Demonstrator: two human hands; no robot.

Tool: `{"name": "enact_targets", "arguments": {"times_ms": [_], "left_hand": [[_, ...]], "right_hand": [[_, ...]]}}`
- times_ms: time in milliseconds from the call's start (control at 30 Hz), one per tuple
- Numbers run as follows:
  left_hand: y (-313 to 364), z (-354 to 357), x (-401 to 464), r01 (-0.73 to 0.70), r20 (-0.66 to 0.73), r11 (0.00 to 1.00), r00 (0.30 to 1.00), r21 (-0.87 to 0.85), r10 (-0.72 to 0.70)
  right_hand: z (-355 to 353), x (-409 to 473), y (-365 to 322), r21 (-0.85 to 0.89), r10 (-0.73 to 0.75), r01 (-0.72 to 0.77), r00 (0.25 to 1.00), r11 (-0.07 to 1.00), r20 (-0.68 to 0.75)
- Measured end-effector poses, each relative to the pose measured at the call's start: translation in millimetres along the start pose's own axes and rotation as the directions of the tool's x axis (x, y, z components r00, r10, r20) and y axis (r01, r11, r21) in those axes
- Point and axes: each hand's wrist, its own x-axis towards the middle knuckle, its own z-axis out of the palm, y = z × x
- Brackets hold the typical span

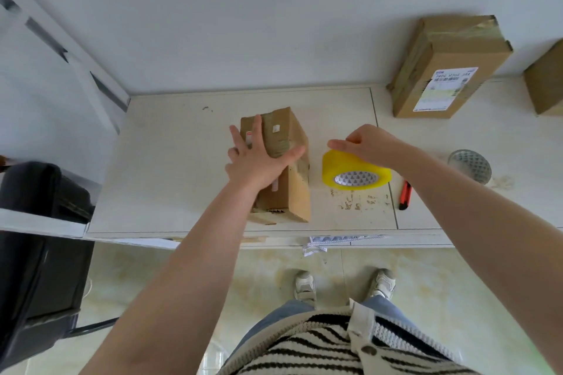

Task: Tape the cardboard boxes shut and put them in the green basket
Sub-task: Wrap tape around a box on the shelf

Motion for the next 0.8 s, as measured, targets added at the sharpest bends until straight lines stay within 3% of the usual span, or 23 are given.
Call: {"name": "enact_targets", "arguments": {"times_ms": [67, 167, 267, 333, 433, 500, 600, 700, 800], "left_hand": [[-6.9, -8.0, 1.5, 0.011, 0.038, 0.993, 0.999, -0.12, -0.007], [-7.6, -6.2, -0.2, 0.014, 0.051, 0.936, 0.999, -0.352, 0.004], [2.9, 10.3, -2.2, 0.132, 0.159, 0.648, 0.987, -0.75, -0.018], [7.8, 24.3, -3.2, 0.173, 0.204, 0.512, 0.979, -0.842, 0.005], [-0.6, 40.2, -5.1, 0.223, 0.283, 0.387, 0.953, -0.895, 0.106], [-11.6, 43.2, -3.7, 0.207, 0.264, 0.426, 0.961, -0.881, 0.079], [-17.7, 47.0, -3.4, 0.162, 0.129, 0.617, 0.987, -0.77, -0.098], [-7.4, 56.6, -13.0, 0.15, 0.023, 0.636, 0.979, -0.757, -0.202], [-7.0, 64.3, -19.9, -0.004, -0.166, 0.787, 0.978, -0.617, -0.125]], "right_hand": [[-5.4, 0.0, -2.6, 0.04, -0.016, 0.016, 1.0, 0.999, 0.004], [-22.3, -0.9, -13.2, -0.038, -0.047, 0.047, 0.999, 0.998, -0.002], [-51.7, -1.1, -28.2, -0.208, -0.09, 0.078, 0.995, 0.975, -0.047], [-69.6, -1.1, -35.4, -0.302, -0.112, 0.094, 0.993, 0.949, -0.044], [-71.0, -4.0, -43.7, -0.388, -0.106, 0.108, 0.994, 0.915, 0.028], [-56.4, -5.2, -49.2, -0.398, -0.111, 0.105, 0.994, 0.912, 0.009], [-36.5, -1.5, -66.6, -0.431, -0.158, 0.115, 0.985, 0.895, -0.067], [-32.1, 4.9, -81.2, -0.479, -0.187, 0.159, 0.982, 0.863, -0.012], [-41.7, 3.0, -76.9, -0.427, -0.192, 0.19, 0.981, 0.884, 0.039]]}}
